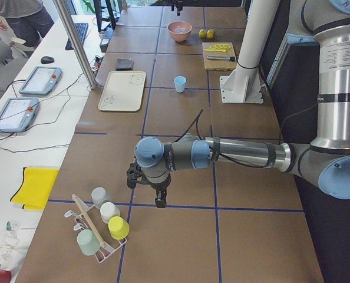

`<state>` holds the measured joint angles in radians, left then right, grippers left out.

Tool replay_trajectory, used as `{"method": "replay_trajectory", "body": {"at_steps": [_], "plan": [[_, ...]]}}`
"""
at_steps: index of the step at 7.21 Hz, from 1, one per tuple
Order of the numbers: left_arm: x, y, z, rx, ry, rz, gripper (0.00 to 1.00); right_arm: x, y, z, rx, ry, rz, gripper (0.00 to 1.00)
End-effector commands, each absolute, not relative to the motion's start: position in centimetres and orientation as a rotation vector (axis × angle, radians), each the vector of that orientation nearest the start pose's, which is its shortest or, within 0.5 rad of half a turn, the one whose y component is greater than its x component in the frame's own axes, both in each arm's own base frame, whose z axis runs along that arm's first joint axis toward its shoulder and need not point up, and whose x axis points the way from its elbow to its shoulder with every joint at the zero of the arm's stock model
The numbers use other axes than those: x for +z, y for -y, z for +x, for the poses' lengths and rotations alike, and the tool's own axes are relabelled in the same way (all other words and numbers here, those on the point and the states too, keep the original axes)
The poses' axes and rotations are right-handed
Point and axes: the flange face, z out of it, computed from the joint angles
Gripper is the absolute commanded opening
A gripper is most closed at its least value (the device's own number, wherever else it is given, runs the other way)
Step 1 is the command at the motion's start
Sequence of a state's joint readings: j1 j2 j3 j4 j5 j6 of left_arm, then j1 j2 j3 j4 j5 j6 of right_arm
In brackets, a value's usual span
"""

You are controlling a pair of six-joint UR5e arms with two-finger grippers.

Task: Put ice and strawberries in cup
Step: 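Lower the right gripper into the pink bowl and grasp an ice cube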

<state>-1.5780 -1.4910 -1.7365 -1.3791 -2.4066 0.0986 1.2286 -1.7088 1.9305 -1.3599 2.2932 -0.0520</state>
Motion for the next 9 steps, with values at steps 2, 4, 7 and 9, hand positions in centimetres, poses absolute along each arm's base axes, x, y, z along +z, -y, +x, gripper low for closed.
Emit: {"method": "replay_trajectory", "body": {"at_steps": [2, 4, 7, 9], "plan": [[62.9, 45.0, -5.9, 0.051, -0.839, -0.055, 1.0, 52.8, 43.9, -14.4, -0.637, 0.645, 0.304, 1.0], [62.9, 45.0, -5.9, 0.051, -0.839, -0.056, 1.0, 53.3, 43.6, -15.8, -0.663, 0.644, 0.284, 0.99], [62.9, 45.0, -5.8, 0.052, -0.839, -0.057, 1.0, 54.5, 45.4, -17.7, -0.672, 0.645, 0.261, 0.96], [62.9, 45.0, -5.6, 0.057, -0.839, -0.059, 1.0, 54.0, 45.3, -17.9, -0.676, 0.656, 0.266, 0.86]]}}
